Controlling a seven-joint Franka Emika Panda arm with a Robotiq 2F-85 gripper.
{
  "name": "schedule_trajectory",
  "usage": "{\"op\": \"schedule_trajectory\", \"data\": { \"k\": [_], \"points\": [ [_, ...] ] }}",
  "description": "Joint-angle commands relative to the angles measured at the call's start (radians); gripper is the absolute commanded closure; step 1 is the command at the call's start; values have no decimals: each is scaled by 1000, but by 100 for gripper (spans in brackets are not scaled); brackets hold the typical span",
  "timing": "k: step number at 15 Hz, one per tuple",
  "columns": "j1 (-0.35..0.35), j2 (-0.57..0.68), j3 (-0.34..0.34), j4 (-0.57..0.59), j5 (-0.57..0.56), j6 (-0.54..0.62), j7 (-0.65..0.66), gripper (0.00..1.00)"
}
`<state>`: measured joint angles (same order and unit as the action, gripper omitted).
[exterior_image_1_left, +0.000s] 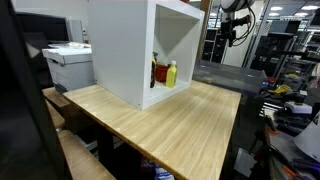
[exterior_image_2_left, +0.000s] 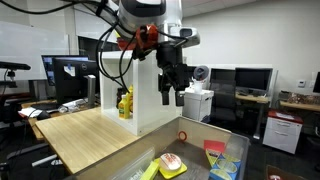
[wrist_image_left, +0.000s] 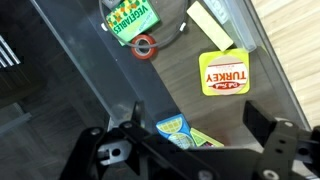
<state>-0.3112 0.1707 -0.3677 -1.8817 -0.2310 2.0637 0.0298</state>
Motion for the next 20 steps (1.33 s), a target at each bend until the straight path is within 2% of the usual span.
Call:
{"op": "schedule_trajectory", "data": {
  "k": [1,12,20],
  "points": [
    [-16,12,12,10,-28,25,-73,0],
    [-22,14,20,-2,-27,76,-214,0],
    [-37,17,37,4,42,38,-315,0]
  ]
}}
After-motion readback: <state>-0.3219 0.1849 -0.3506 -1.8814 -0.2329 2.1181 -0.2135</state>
